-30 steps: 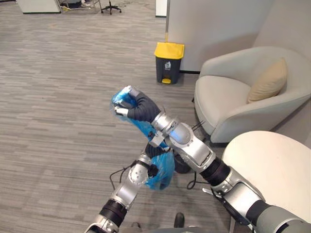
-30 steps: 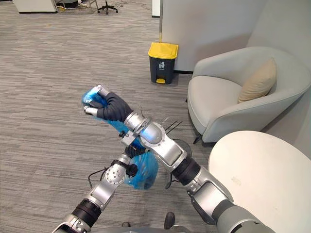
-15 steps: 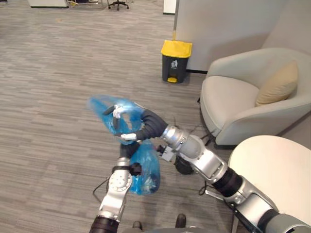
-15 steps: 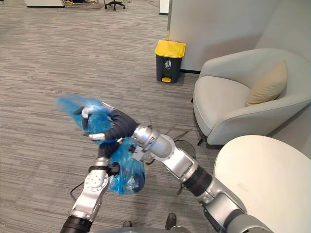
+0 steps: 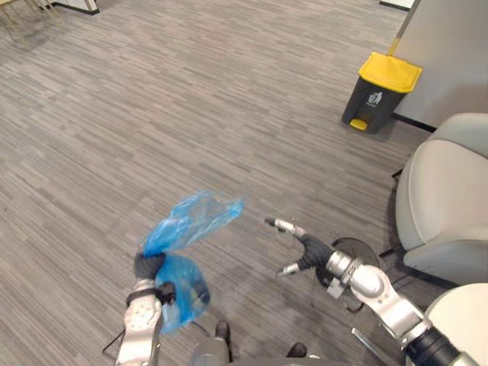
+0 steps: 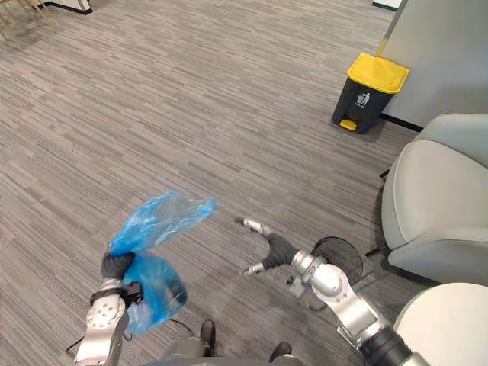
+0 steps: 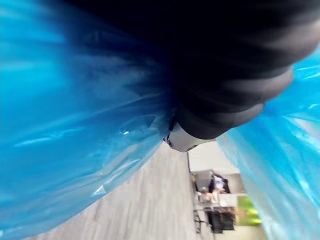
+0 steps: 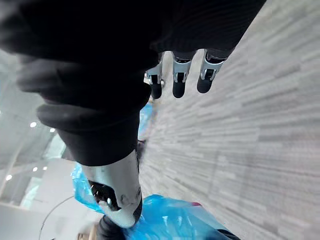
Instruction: Gather rubbish on tea table into small bin, then transfer packed bag to large trash can.
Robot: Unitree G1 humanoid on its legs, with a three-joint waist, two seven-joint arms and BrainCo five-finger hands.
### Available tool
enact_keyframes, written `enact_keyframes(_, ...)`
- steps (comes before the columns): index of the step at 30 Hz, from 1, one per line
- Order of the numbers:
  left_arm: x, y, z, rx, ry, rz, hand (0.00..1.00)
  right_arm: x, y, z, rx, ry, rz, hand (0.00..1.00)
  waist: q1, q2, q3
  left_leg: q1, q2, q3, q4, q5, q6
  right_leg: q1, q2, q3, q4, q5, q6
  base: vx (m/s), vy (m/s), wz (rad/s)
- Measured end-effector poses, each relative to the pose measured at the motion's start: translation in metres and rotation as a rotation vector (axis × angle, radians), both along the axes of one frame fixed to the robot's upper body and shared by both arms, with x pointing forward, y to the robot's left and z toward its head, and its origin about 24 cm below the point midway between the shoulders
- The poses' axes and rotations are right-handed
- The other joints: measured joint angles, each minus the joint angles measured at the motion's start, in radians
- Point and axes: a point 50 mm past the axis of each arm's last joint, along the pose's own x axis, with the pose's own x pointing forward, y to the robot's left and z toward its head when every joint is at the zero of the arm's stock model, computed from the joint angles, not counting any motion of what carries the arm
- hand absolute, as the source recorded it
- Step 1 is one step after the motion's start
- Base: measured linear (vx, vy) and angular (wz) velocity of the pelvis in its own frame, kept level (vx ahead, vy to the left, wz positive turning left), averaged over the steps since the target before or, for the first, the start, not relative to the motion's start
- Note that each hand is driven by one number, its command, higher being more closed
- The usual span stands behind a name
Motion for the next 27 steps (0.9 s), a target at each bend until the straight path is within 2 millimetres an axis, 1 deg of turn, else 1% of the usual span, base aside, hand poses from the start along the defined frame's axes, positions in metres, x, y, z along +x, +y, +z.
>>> enact_keyframes(1, -0.002, 0.002, -0.003, 0.001, 0.023, -0.005, 1.00, -0.004, -0.002, -0.007, -0.005, 0.038, -0.006, 0.00, -0.001, -0.004, 0.003, -0.006, -0.002, 0.002, 0.020, -0.016, 0.003, -0.014, -0.015, 0.006, 0.042, -0.021, -0.010, 0.00, 0.151, -0.05)
enact_keyframes(2, -0.005, 0.007, -0.006, 0.012, 0.055, -0.016, 1.00, -0.011, -0.003, -0.019, -0.017, 0.095, -0.025, 0.00, -0.004, -0.013, 0.014, -0.004, -0.004, 0.006, 0.037, -0.033, 0.012, -0.048, -0.039, 0.038, 0.130, -0.045, -0.056, 0.04, 0.107, -0.06)
enact_keyframes(3, -0.007, 0.011, -0.008, 0.023, 0.081, -0.027, 1.00, -0.017, -0.006, -0.030, -0.028, 0.144, -0.049, 0.00, -0.008, -0.021, 0.027, 0.007, -0.005, 0.007, 0.038, -0.043, 0.029, -0.119, -0.064, 0.111, 0.279, -0.020, -0.105, 0.05, 0.122, -0.03)
enact_keyframes(4, -0.008, 0.014, -0.008, 0.033, 0.092, -0.030, 1.00, -0.019, -0.008, -0.035, -0.033, 0.168, -0.065, 0.00, -0.014, -0.021, 0.035, 0.014, -0.004, -0.001, 0.037, -0.043, 0.030, -0.159, -0.068, 0.158, 0.359, 0.002, -0.139, 0.13, 0.101, 0.18)
enact_keyframes(5, -0.009, 0.019, -0.008, 0.053, 0.106, -0.031, 1.00, -0.025, -0.011, -0.044, -0.047, 0.203, -0.099, 0.00, -0.033, -0.010, 0.048, 0.034, -0.002, -0.026, 0.033, -0.045, 0.033, -0.225, -0.049, 0.233, 0.447, -0.037, -0.108, 0.15, 0.062, 0.32)
enact_keyframes(6, -0.009, 0.022, -0.008, 0.060, 0.112, -0.031, 1.00, -0.026, -0.014, -0.048, -0.054, 0.213, -0.125, 0.00, -0.044, -0.018, 0.050, 0.045, 0.001, -0.038, 0.024, -0.044, 0.036, -0.248, -0.022, 0.258, 0.453, -0.074, -0.085, 0.21, -0.009, 0.31)
enact_keyframes(7, -0.012, 0.024, -0.011, 0.062, 0.132, -0.025, 1.00, -0.021, -0.020, -0.049, -0.065, 0.193, -0.201, 0.00, -0.059, -0.026, 0.052, 0.074, 0.000, -0.038, -0.006, -0.042, 0.039, -0.281, 0.016, 0.271, 0.403, -0.094, -0.081, 0.16, -0.039, 0.09)
enact_keyframes(8, -0.012, 0.024, -0.012, 0.060, 0.138, -0.024, 1.00, -0.018, -0.025, -0.049, -0.057, 0.186, -0.253, 0.00, -0.061, -0.025, 0.052, 0.085, 0.000, -0.038, -0.020, -0.043, 0.038, -0.292, 0.033, 0.270, 0.366, -0.094, -0.080, 0.21, -0.055, 0.01)
enact_keyframes(9, -0.011, 0.020, -0.014, 0.046, 0.141, -0.030, 1.00, -0.013, -0.035, -0.050, -0.050, 0.168, -0.365, 0.00, -0.067, -0.020, 0.056, 0.109, -0.002, -0.038, -0.051, -0.042, 0.039, -0.316, 0.067, 0.260, 0.276, -0.084, -0.075, 0.22, -0.061, 0.05)
enact_keyframes(10, -0.010, 0.017, -0.016, 0.032, 0.137, -0.027, 1.00, -0.011, -0.045, -0.053, -0.055, 0.163, -0.446, 0.00, -0.077, -0.014, 0.061, 0.127, -0.003, -0.042, -0.073, -0.041, 0.037, -0.321, 0.090, 0.245, 0.178, -0.060, -0.057, 0.24, -0.068, 0.21)
enact_keyframes(11, -0.008, 0.015, -0.016, 0.024, 0.133, -0.027, 1.00, -0.012, -0.053, -0.055, -0.062, 0.169, -0.514, 0.00, -0.087, -0.011, 0.063, 0.143, -0.006, -0.049, -0.090, -0.040, 0.027, -0.321, 0.112, 0.243, 0.076, -0.024, -0.057, 0.31, -0.097, 0.38)
enact_keyframes(12, -0.007, 0.014, -0.016, 0.020, 0.130, -0.029, 1.00, -0.015, -0.061, -0.057, -0.076, 0.174, -0.568, 0.00, -0.095, -0.013, 0.063, 0.157, -0.016, -0.061, -0.096, -0.036, 0.003, -0.319, 0.119, 0.248, 0.017, 0.008, -0.067, 0.36, -0.144, 0.61)
enact_keyframes(13, -0.008, 0.013, -0.017, 0.015, 0.134, -0.033, 1.00, -0.019, -0.070, -0.058, -0.104, 0.174, -0.617, 0.00, -0.113, -0.014, 0.063, 0.178, -0.029, -0.085, -0.087, -0.063, -0.019, -0.316, 0.119, 0.261, 0.007, 0.069, -0.093, 0.39, -0.175, 0.65)
enact_keyframes(14, -0.009, 0.012, -0.018, 0.008, 0.138, -0.042, 1.00, -0.022, -0.075, -0.059, -0.117, 0.173, -0.644, 0.00, -0.123, -0.013, 0.061, 0.190, -0.028, -0.102, -0.081, -0.078, -0.028, -0.307, 0.116, 0.263, 0.023, 0.112, -0.107, 0.43, -0.210, 0.58)
enact_keyframes(15, -0.010, 0.007, -0.021, -0.010, 0.144, -0.055, 1.00, -0.030, -0.087, -0.060, -0.142, 0.178, -0.700, 0.00, -0.129, 0.028, 0.058, 0.211, 0.009, -0.114, -0.071, -0.107, -0.053, -0.303, 0.139, 0.239, 0.075, 0.090, -0.116, 0.47, -0.199, 0.34)
enact_keyframes(16, -0.014, 0.003, -0.023, -0.029, 0.152, -0.063, 1.00, -0.032, -0.093, -0.059, -0.165, 0.164, -0.736, 0.00, -0.126, 0.066, 0.050, 0.194, 0.043, -0.111, -0.020, -0.115, -0.069, -0.296, 0.164, 0.221, 0.088, 0.041, -0.127, 0.48, -0.191, 0.21)
enact_keyframes(17, -0.014, 0.001, -0.024, -0.035, 0.151, -0.068, 1.00, -0.032, -0.094, -0.059, -0.173, 0.161, -0.750, 0.00, -0.129, 0.075, 0.054, 0.170, 0.058, -0.109, 0.042, -0.112, -0.075, -0.281, 0.173, 0.213, 0.083, 0.028, -0.129, 0.49, -0.205, 0.16)
enact_keyframes(18, -0.014, -0.001, -0.025, -0.047, 0.153, -0.080, 1.00, -0.033, -0.095, -0.060, -0.174, 0.169, -0.769, 0.00, -0.133, 0.084, 0.061, 0.108, 0.092, -0.098, 0.229, -0.088, -0.115, -0.228, 0.203, 0.206, 0.059, 0.019, -0.142, 0.51, -0.225, 0.03)
enact_keyframes(19, -0.018, -0.004, -0.027, -0.062, 0.160, -0.086, 1.00, -0.035, -0.096, -0.059, -0.170, 0.164, -0.785, 0.00, -0.123, 0.092, 0.069, 0.037, 0.151, -0.079, 0.464, -0.042, -0.155, -0.142, 0.247, 0.208, 0.017, 0.007, -0.159, 0.52, -0.216, -0.19)
enact_keyframes(20, -0.021, -0.006, -0.028, -0.069, 0.166, -0.090, 1.00, -0.036, -0.095, -0.058, -0.169, 0.156, -0.795, 0.00, -0.111, 0.091, 0.071, 0.017, 0.177, -0.062, 0.555, -0.045, -0.150, -0.102, 0.265, 0.217, -0.001, 0.001, -0.167, 0.52, -0.181, -0.48)
enact_keyframes(21, -0.024, -0.008, -0.029, -0.079, 0.174, -0.101, 1.00, -0.034, -0.095, -0.054, -0.157, 0.132, -0.810, 0.00, -0.102, 0.081, 0.074, -0.030, 0.213, -0.028, 0.675, -0.059, -0.123, -0.032, 0.286, 0.238, -0.038, -0.009, -0.177, 0.48, -0.155, -0.47)
enact_keyframes(22, -0.024, -0.009, -0.029, -0.082, 0.171, -0.104, 1.00, -0.032, -0.094, -0.049, -0.144, 0.100, -0.827, 0.00, -0.095, 0.073, 0.077, -0.076, 0.227, 0.000, 0.713, -0.076, -0.096, 0.010, 0.291, 0.251, -0.064, -0.019, -0.177, 0.45, -0.141, -0.44)
enact_keyframes(23, -0.023, -0.011, -0.028, -0.086, 0.163, -0.109, 1.00, -0.029, -0.094, -0.043, -0.133, 0.070, -0.843, 0.00, -0.091, 0.064, 0.082, -0.118, 0.230, 0.026, 0.704, -0.094, -0.068, 0.038, 0.291, 0.270, -0.084, -0.028, -0.177, 0.41, -0.082, -0.45)
enact_keyframes(24, -0.021, -0.012, -0.026, -0.091, 0.151, -0.124, 1.00, -0.028, -0.096, -0.038, -0.127, 0.044, -0.860, 0.00, -0.078, 0.056, 0.086, -0.171, 0.223, 0.054, 0.639, -0.111, -0.039, 0.069, 0.290, 0.301, -0.107, -0.045, -0.183, 0.30, -0.014, -0.53)
enact_keyframes(25, -0.020, -0.013, -0.024, -0.091, 0.143, -0.127, 1.00, -0.027, -0.098, -0.037, -0.129, 0.039, -0.865, 0.00, -0.072, 0.055, 0.086, -0.192, 0.216, 0.059, 0.584, -0.112, -0.039, 0.082, 0.289, 0.313, -0.117, -0.051, -0.181, 0.38, 0.040, -0.67)
enact_keyframes(26, -0.018, -0.013, -0.021, -0.087, 0.129, -0.135, 1.00, -0.029, -0.102, -0.037, -0.133, 0.037, -0.884, 0.00, -0.055, 0.055, 0.085, -0.221, 0.182, 0.050, 0.436, -0.107, -0.040, 0.104, 0.284, 0.342, -0.125, -0.068, -0.171, 0.40, 0.114, -0.66)
enact_keyframes(27, -0.018, -0.013, -0.020, -0.086, 0.124, -0.137, 1.00, -0.029, -0.104, -0.036, -0.135, 0.037, -0.893, 0.00, -0.048, 0.052, 0.087, -0.235, 0.153, 0.021, 0.321, -0.101, -0.045, 0.121, 0.273, 0.366, -0.124, -0.088, -0.157, 0.50, 0.191, -0.81)
